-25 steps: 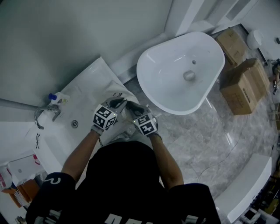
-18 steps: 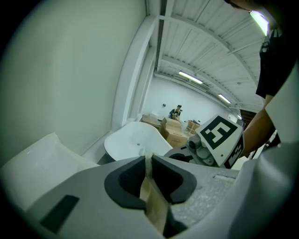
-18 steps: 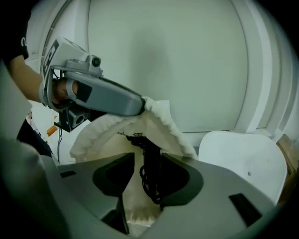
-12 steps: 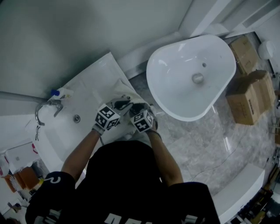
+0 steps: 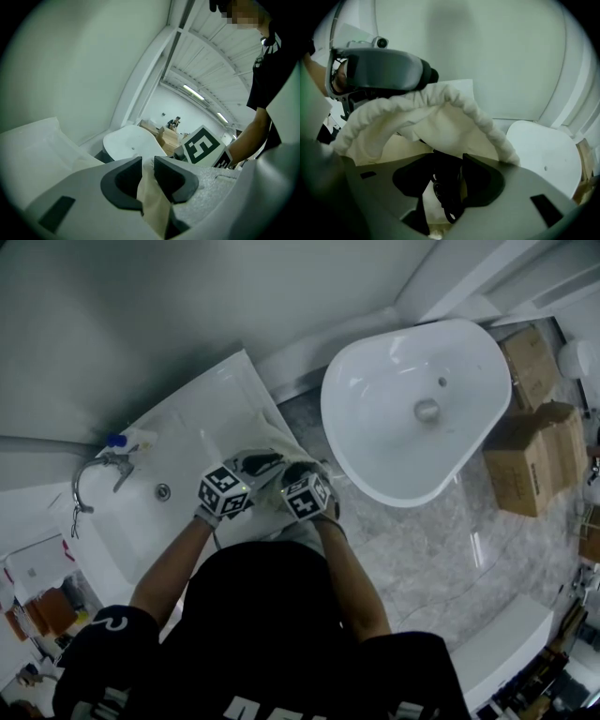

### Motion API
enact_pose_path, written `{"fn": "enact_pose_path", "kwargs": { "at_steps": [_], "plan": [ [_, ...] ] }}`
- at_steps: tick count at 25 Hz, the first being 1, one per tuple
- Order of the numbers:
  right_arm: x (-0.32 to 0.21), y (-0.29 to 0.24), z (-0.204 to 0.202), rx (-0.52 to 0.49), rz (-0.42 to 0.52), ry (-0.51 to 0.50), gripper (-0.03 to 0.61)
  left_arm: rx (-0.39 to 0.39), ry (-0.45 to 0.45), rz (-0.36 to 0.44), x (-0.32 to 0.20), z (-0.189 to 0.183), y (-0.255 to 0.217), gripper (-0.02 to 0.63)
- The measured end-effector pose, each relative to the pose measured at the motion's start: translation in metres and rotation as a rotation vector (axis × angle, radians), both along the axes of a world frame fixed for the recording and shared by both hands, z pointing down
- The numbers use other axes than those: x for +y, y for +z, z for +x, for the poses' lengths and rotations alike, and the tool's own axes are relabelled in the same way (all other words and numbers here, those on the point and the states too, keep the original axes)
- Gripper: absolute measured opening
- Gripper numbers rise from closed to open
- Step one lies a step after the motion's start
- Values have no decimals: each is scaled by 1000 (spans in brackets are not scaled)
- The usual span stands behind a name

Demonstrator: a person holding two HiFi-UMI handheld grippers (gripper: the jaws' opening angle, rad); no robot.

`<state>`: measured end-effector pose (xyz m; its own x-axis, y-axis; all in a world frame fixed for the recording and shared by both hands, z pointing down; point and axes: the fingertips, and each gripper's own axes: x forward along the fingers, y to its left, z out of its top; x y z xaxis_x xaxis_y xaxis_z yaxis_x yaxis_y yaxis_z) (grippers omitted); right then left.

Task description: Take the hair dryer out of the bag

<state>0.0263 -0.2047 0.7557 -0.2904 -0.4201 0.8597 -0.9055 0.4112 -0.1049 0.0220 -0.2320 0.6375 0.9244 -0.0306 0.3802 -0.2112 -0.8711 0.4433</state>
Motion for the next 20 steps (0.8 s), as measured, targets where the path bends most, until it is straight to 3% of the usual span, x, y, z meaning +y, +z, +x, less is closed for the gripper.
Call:
{"fn": "enact_pose_path", "kwargs": {
  "at_steps": [4,8,12,16,20],
  "plan": [
    [0,3,0,40,-25,-4,189,-3,-107,-2,-30,-24,4,66],
    [2,5,0,48,-43,2,190,-157,-226,47,-63,-62,40,66],
    [3,4,-5,1,-35,4,186,-268,-253,31,-75,-80,75,133],
    [3,6,-6,10,-54,-11,201,-224,-258,-56,-77,-78,81,155],
    [1,17,-8,106,-90,-33,210,-221,-255,-52,-76,-79,82,153]
  ]
}}
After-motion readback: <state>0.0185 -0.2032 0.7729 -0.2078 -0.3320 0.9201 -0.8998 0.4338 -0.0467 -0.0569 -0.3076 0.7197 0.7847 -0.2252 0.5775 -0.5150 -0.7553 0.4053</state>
